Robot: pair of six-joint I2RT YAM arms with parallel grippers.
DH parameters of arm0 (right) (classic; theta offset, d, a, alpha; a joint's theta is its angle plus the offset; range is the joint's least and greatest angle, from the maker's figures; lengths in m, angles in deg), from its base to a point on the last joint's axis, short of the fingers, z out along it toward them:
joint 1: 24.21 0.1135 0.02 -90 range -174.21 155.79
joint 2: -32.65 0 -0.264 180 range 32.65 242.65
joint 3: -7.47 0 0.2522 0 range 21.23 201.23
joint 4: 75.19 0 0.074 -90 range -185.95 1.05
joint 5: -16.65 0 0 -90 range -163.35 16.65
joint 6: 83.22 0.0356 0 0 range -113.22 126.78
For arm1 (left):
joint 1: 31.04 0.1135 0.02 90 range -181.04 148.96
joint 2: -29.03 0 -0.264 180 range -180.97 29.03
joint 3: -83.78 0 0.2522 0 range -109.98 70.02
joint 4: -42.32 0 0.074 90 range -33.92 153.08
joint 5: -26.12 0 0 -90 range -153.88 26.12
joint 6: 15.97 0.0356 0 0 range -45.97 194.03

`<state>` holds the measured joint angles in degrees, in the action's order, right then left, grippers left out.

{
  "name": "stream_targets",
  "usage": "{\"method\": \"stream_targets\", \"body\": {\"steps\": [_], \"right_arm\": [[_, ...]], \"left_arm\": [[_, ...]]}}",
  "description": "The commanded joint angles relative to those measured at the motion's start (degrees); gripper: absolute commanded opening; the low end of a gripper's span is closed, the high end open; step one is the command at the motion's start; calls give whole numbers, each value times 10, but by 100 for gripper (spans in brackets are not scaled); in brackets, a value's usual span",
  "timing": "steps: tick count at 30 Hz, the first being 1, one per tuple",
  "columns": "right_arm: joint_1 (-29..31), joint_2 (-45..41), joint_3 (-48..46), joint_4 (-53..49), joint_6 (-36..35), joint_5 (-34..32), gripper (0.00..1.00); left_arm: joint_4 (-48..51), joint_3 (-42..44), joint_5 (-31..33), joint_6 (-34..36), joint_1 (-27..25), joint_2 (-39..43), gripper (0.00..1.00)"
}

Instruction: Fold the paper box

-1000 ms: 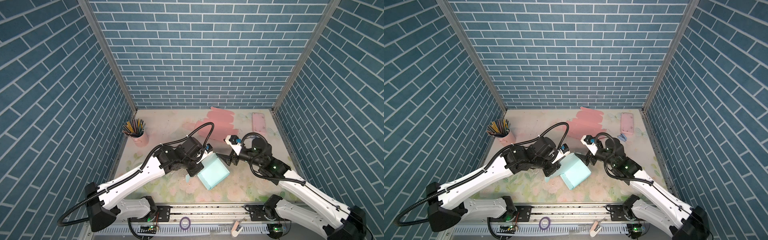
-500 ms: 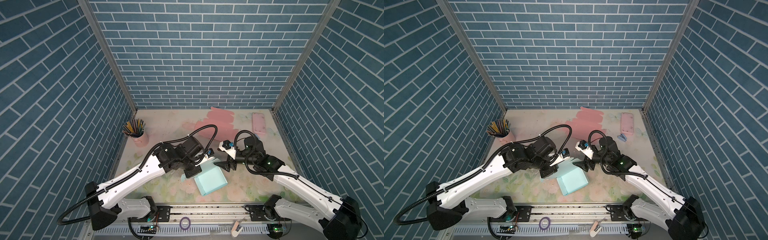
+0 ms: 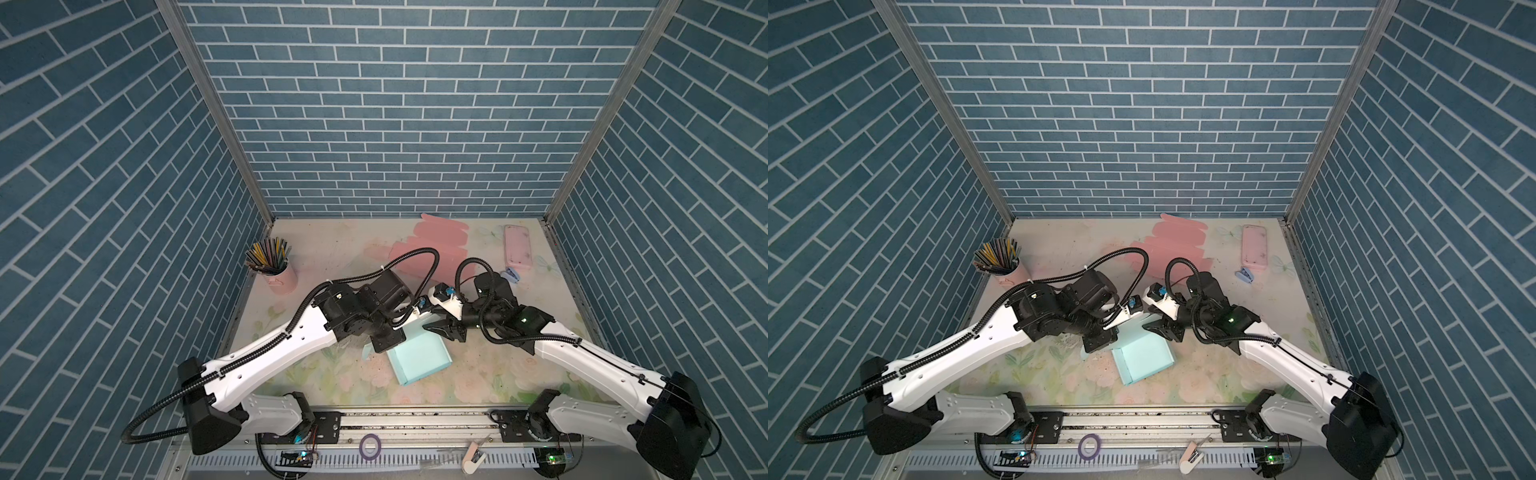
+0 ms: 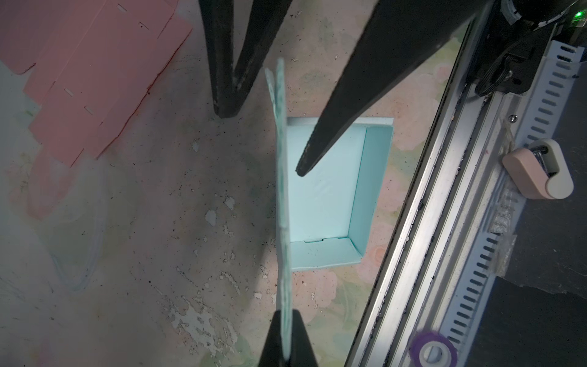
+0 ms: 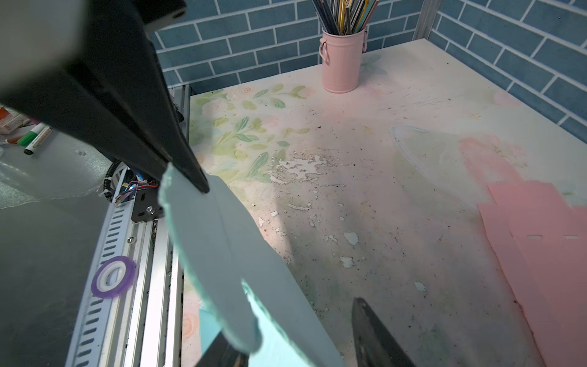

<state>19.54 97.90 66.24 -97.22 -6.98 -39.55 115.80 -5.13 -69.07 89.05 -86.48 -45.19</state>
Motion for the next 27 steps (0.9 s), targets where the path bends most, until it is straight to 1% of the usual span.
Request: {"method": "stream_targets", "body": {"steps": [1, 14, 15, 17, 18, 19, 21, 22, 24, 25, 26, 27], "right_arm": [[10, 10, 24, -17, -32, -10, 46], [14, -1, 16, -23, -36, -44, 13], [13, -1, 15, -23, -36, -51, 10], [14, -7, 11, -20, -37, -79, 5], [13, -15, 2, -11, -37, -101, 3], [13, -25, -10, 2, -37, -119, 1], [10, -42, -40, 35, -33, -155, 0], [6, -46, -56, 57, -28, -171, 0], [-8, -48, -81, 88, -12, -188, 0], [-14, -51, -91, 103, -4, -190, 0], [-19, -56, -105, 123, 7, -191, 0], [-25, -63, -117, 143, 18, -193, 0]], "left_arm": [[15, -16, 8, 16, -2, 0, 0], [13, -14, 37, 13, -2, 4, 0], [11, -14, 39, 10, -2, 1, 2], [2, -10, 41, 1, -1, 0, 15], [-6, -4, 36, -8, 4, 5, 19], [-16, 5, 5, -18, 18, 15, 26], [-43, 32, -76, -42, 65, 47, 49], [-73, 53, -110, -62, 91, 73, 64], [-140, 108, -171, -111, 139, 122, 89], [-176, 139, -195, -139, 158, 146, 97], [-228, 175, -213, -170, 173, 169, 99], [-270, 212, -217, -200, 184, 184, 99]]}}
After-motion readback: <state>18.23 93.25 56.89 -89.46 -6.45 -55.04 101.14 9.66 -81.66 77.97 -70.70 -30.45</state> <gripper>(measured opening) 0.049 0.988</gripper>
